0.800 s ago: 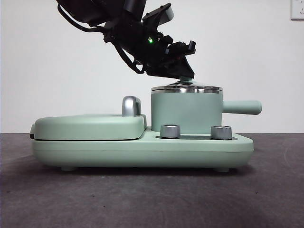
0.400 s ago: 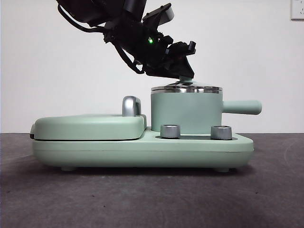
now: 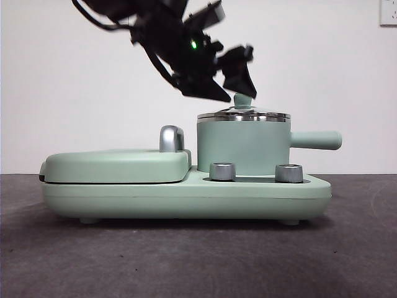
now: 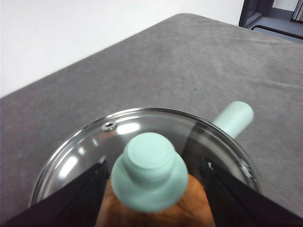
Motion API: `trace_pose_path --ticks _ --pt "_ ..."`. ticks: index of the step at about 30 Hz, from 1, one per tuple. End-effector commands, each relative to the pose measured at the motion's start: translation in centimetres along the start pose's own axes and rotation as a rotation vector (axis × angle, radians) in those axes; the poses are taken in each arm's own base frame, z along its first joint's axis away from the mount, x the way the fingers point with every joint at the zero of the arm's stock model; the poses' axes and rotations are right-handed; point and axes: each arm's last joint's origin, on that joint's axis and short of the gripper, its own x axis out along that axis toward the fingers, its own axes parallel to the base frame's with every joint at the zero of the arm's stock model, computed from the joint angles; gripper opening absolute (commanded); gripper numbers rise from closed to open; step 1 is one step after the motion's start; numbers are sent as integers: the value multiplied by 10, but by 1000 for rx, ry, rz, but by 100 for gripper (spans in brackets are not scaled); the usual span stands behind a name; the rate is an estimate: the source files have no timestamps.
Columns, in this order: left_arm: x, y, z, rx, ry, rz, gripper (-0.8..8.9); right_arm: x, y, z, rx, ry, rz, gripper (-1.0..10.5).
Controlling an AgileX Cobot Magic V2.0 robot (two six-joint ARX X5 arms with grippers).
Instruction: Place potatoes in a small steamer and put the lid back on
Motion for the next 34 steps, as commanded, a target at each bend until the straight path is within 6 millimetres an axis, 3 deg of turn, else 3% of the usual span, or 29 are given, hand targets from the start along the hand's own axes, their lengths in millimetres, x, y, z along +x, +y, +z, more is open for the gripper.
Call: trace_pose_path --ticks 1,9,22,25,28,34 --pt "-20 -3 24 -57 -33 -19 312 0 0 1 3 -8 2 200" --pt "-76 7 33 -186 -14 27 312 0 0 1 4 -8 2 200" --pt "-194 -2 -36 -260 -52 132 301 0 0 1 4 -7 6 200" --pt "-218 -5 -51 -272 -40 146 257 0 1 1 3 -7 10 200" --pt "-237 -9 -66 -285 -34 119 211 0 1 1 3 -7 10 200" --pt "-266 -16 -87 -326 10 137 214 0 1 1 -2 -7 29 200"
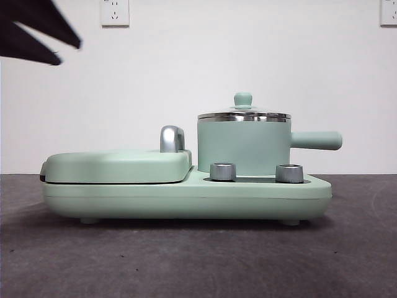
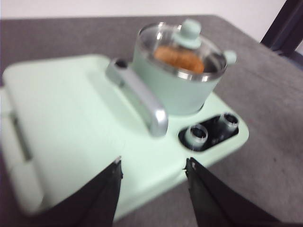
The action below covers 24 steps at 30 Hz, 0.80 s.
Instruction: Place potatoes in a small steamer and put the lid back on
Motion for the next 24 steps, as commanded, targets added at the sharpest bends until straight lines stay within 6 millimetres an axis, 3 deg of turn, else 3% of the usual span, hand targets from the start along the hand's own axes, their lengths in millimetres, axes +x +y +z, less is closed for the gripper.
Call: trace_pose_path --ticks 1,10,11,12,13,24 --pt "-10 -1 -3 -8 6 8 214 0 1 1 -3 -7 24 200" --pt "-36 -7 -7 -10 -19 21 215 0 1 2 -16 -10 23 200" --pt "-38 -8 -7 -1 -25 19 192 0 1 2 -16 -10 23 169" --pt "-40 -9 -7 2 -32 18 52 0 1 2 -15 -10 23 8" --pt "-42 -10 -7 3 -40 18 9 0 1 2 -20 -11 21 14" --pt "-48 -12 -5 22 -85 13 6 -1 1 2 -20 -10 29 20"
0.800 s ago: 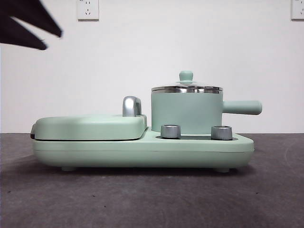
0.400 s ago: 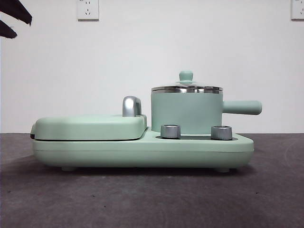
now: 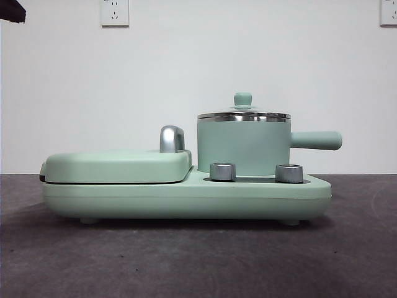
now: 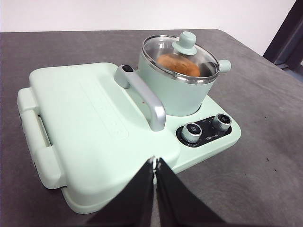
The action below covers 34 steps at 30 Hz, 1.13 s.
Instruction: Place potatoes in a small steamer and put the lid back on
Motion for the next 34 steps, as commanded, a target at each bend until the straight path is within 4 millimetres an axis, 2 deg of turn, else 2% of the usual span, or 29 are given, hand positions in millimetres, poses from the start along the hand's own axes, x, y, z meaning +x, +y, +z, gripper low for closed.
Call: trace_pose_path --ticks 1,7,9,11,16,21,27,34 --pt "-1 -1 3 11 -18 -9 6 -1 1 2 -9 -11 7 21" --pt "-1 -1 2 11 -18 -9 6 -1 1 2 -9 -10 7 20" --pt "-5 -1 1 93 -33 16 6 -1 1 2 -9 -10 7 20" --pt "-8 2 -7 92 -67 42 7 -1 1 2 -9 -11 7 21" --pt "-8 23 -54 37 -206 307 7 -1 1 2 -9 -10 7 21" --pt "-6 43 -100 11 -256 542 7 -1 1 2 -9 -11 7 20" --pt "3 58 -137 -27 -207 622 7 -1 1 2 -9 -11 7 20" --pt "2 57 -131 -10 -268 616 7 -1 1 2 -10 -13 6 20"
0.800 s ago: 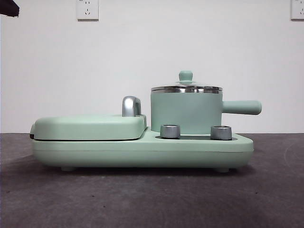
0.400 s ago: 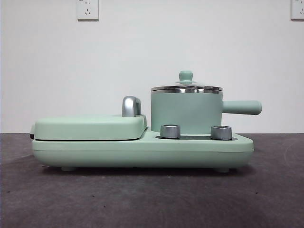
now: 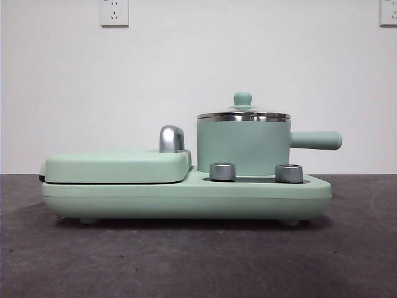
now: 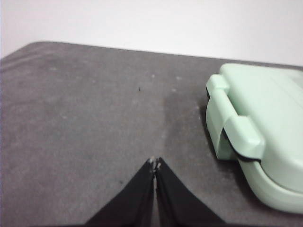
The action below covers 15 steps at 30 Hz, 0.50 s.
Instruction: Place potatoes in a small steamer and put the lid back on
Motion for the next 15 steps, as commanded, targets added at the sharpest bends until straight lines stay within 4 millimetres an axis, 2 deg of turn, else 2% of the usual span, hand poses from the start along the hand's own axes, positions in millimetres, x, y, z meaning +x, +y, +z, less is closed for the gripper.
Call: trace_pose_path --ticks 1,13,15 --pt "2 0 -4 -1 -1 -1 7 -1 1 2 -10 -13 6 20" --pt "2 0 -4 0 -1 0 7 -1 0 2 -10 -14 3 21" --pt "2 0 -4 -1 -1 0 7 -2 -1 2 -58 -27 -31 21"
